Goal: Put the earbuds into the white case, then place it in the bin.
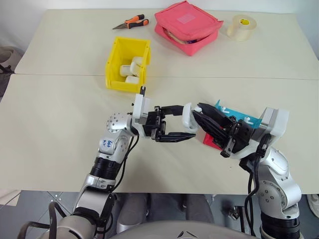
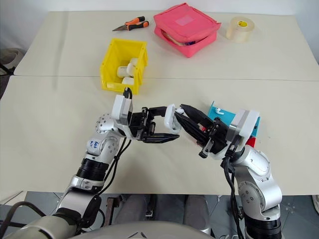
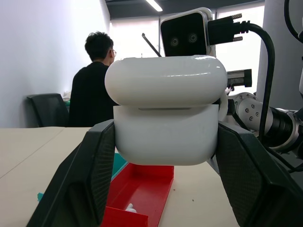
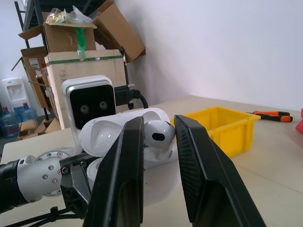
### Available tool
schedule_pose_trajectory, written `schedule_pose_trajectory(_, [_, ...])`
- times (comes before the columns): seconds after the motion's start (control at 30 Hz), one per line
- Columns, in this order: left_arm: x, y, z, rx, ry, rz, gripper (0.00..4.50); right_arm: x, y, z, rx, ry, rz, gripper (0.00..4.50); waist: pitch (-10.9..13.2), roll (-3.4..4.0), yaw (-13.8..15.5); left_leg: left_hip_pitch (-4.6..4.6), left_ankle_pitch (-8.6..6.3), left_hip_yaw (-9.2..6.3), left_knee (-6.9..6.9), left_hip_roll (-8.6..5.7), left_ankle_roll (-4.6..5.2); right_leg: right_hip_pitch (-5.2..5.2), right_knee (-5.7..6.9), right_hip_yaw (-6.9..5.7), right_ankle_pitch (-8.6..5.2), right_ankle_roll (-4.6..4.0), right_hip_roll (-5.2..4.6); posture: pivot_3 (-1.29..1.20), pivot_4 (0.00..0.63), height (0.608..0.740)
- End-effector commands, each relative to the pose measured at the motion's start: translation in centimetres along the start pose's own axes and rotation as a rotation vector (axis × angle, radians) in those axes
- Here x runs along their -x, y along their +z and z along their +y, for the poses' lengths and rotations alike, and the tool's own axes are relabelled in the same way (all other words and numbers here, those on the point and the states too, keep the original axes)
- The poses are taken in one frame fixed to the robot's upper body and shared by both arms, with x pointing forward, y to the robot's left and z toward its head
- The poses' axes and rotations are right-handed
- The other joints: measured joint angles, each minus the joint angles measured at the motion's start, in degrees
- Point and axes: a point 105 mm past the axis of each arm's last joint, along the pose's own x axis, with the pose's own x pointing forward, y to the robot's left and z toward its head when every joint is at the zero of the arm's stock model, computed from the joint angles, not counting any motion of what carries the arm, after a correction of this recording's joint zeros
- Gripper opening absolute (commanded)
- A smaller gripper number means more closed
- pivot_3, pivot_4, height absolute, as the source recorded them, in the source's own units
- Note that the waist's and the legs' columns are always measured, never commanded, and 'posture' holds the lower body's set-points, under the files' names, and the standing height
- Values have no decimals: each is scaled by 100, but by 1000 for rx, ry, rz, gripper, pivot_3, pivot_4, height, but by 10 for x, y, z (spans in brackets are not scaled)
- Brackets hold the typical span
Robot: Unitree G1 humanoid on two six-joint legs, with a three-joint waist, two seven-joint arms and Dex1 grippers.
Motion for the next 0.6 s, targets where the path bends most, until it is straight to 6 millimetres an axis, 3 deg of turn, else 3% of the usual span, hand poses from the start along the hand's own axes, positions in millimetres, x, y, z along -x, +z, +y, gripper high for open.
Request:
schedule_pose_trajectory(0.03, [-7,13,-1,-59,-33,-34,2789,1,-4,0,5,15,34,1018,0,0,-1,0,0,0,0,0,0,0,0,0,0,0,0,0,150,740])
schedule_pose_trajectory(0.2, [-8,11,-3,-68,-48,-28,2789,-1,-8,-5,-67,24,77,1018,0,0,-2,0,0,0,0,0,0,0,-1,1,0,0,0,0,150,740])
schedule_pose_trajectory(0.23, [-8,11,-3,-69,-50,-28,2789,-2,-7,-6,-74,23,77,1189,0,0,-1,0,0,-1,0,1,0,0,0,0,0,0,0,0,150,740])
schedule_pose_trajectory(0.4, [-8,8,-2,-73,-48,-17,2789,0,2,-5,-76,62,103,2654,0,0,13,-2,-1,-1,0,0,1,0,-2,0,0,0,-1,0,150,740])
schedule_pose_trajectory(0.57, [0,3,4,-62,23,2,2789,21,17,-13,-34,17,153,4363,0,0,22,-3,-1,1,-1,0,2,0,-3,-2,0,0,-1,0,150,740])
schedule_pose_trajectory(0.6, [2,2,4,-66,22,7,2789,26,20,-16,-25,1,163,4480,0,-1,17,-4,-2,2,-1,0,3,0,-4,-1,0,0,-1,0,150,740])
